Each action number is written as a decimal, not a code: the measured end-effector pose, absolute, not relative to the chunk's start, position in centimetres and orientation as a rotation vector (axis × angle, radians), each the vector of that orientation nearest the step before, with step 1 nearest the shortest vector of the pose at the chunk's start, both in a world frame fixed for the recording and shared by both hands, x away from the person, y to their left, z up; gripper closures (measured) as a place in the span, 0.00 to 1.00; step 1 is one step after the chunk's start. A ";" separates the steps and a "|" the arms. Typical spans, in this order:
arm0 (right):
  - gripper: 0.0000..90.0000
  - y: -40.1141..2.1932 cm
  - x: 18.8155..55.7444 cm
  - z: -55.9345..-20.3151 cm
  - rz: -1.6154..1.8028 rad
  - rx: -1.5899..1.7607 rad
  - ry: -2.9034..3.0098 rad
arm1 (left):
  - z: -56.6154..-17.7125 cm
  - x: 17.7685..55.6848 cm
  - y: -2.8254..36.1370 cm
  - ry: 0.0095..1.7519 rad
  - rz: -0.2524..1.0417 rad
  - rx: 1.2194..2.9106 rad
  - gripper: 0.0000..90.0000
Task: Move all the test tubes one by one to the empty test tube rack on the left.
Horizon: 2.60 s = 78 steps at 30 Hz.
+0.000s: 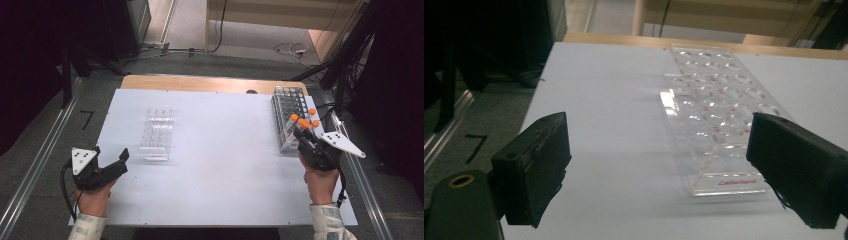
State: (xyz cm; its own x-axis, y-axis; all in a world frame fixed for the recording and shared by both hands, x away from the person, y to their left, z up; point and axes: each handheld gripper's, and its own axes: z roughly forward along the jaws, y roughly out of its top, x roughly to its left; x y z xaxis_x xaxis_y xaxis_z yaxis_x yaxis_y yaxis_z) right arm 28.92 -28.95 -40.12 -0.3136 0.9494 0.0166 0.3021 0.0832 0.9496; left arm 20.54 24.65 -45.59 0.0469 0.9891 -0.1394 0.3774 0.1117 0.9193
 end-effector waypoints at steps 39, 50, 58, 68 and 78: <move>0.81 -15.1 28.2 -44.1 1.304 0.955 2.144 | -42.2 26.8 8.7 0.999 0.556 1.681 0.18; 0.81 -12.4 27.5 -44.8 1.313 0.879 2.223 | -42.7 26.2 6.6 0.889 0.506 1.770 0.32; 0.81 -11.7 27.3 -45.5 1.306 0.869 2.253 | -43.2 26.5 6.8 0.875 0.445 1.752 0.52; 0.81 -11.4 27.2 -45.6 1.308 0.864 2.257 | -43.3 26.5 7.0 0.834 0.403 1.755 0.69; 0.81 -11.4 27.1 -45.5 1.324 0.863 2.260 | -43.6 26.6 7.0 0.846 0.388 1.755 0.77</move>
State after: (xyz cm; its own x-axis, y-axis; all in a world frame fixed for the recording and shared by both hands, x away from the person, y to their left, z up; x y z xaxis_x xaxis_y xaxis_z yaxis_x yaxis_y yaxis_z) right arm 27.13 -11.39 -45.55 -0.7386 0.6739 -0.0175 0.3144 0.3674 0.8753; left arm 26.56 6.95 -43.60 0.6921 0.7067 -0.1470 0.3492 -0.1497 0.9250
